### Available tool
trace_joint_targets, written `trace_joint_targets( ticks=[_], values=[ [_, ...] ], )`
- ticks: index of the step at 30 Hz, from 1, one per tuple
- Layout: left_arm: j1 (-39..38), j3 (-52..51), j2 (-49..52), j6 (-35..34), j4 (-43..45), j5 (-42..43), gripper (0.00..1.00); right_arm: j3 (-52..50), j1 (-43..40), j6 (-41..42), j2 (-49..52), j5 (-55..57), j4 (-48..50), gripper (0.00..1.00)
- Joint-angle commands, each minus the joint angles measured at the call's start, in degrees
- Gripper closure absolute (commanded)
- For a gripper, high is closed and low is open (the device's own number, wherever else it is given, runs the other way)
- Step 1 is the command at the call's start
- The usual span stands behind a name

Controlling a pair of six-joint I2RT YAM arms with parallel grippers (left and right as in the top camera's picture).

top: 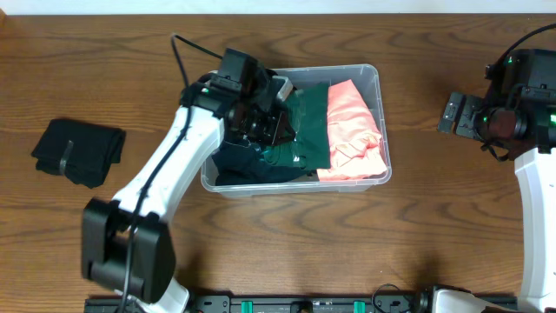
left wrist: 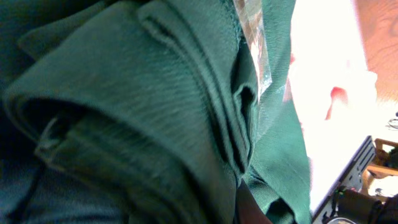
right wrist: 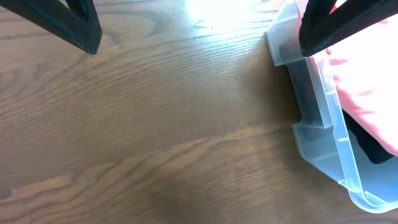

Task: Pack container
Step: 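Carry the green cloth into the bin's middle and release it, then move the left gripper to the black folded garment and grasp it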

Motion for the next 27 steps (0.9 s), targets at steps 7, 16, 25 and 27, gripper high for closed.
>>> trace_joint_targets(
  ticks=[7, 16, 25, 27],
  values=[
    [0.98, 1.31, 1.51, -0.83, -0.92, -9.14, 0.17, -0.07, -0.2, -0.02, 0.44, 0.39, -0.15, 0.01],
    [8.02, 5.4, -14.12, -0.66, -3.91, -14.23, 0.02, -0.07, -0.2, -0.02, 0.44, 0.39, -0.24, 0.01],
    [25.86, 5.16, -22.6, -0.66, -9.38, -33.81, 0.02, -0.07, -0.2, -0.02, 0.44, 0.39, -0.2, 0.01],
    [31.74, 4.37, -21.27, -1.01, -9.86, -34.1, 0.02, -0.07, -0.2, -0.02, 0.44, 0.39, -0.2, 0.01]
  ],
)
